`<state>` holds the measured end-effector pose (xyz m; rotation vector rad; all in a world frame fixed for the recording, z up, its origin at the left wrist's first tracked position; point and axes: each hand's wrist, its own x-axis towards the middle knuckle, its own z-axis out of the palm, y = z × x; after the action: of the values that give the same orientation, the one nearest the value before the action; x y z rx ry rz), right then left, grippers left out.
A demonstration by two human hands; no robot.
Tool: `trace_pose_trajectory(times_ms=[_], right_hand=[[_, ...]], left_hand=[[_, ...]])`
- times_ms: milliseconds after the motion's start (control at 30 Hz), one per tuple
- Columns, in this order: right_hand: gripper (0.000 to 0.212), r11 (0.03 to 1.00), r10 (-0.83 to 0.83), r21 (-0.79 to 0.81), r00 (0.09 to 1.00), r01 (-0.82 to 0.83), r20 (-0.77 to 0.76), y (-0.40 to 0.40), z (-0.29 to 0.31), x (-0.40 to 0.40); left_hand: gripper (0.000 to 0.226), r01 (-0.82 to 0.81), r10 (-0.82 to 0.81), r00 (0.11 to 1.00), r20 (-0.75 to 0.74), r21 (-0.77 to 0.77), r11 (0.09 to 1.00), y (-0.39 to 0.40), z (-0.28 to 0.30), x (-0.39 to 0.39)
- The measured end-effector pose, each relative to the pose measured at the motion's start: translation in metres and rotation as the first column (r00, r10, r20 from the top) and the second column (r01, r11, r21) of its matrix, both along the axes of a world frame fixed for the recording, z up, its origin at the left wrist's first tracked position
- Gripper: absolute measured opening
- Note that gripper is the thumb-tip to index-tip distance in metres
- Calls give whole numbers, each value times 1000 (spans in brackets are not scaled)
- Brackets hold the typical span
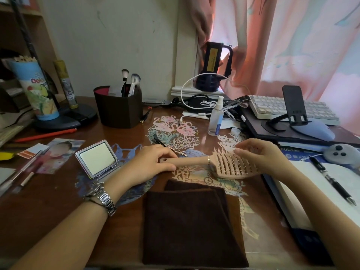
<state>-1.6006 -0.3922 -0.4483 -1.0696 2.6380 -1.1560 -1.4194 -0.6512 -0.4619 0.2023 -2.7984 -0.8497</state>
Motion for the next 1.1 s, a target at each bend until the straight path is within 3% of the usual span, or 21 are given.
trace_pose_trajectory(times_ms=[133, 233, 367, 500, 600, 700, 833, 1100], right_hand=[[52, 976, 105, 211, 972, -59, -212, 0, 5, 5], [64, 948, 232, 266, 950, -173, -208, -4, 7, 12], [80, 901, 300, 415, 871, -125, -388, -8, 0, 13], [82, 909, 301, 402, 846, -114, -440, -4, -3, 13], [81, 918, 310, 383, 789, -103, -530, 0, -5, 15], [74, 960, 260, 240, 770, -142, -583, 4, 2, 28], [48, 956, 287, 98, 812, -276, -509, 6, 4, 59], [44, 917, 359, 249, 917, -311, -175, 3, -16, 96]], left_hand=[[26, 3, -3, 1000, 1, 1, 1000, -1, -4, -2], [27, -7, 7, 1000, -26, 1, 1000, 0, -3, -2], [32, -40, 38, 994, -106, -12, 999, 3, 1, 1], [22, -13, 32, 979, -202, 96, 995, 10, 11, 12], [16, 66, -50, 992, -113, 145, 987, 16, 16, 23], [16, 118, -116, 993, -26, 181, 976, 19, 20, 31], [16, 101, -106, 994, 13, 186, 977, 16, 22, 43], [18, 0, -18, 987, 160, 114, 993, 7, 11, 74]])
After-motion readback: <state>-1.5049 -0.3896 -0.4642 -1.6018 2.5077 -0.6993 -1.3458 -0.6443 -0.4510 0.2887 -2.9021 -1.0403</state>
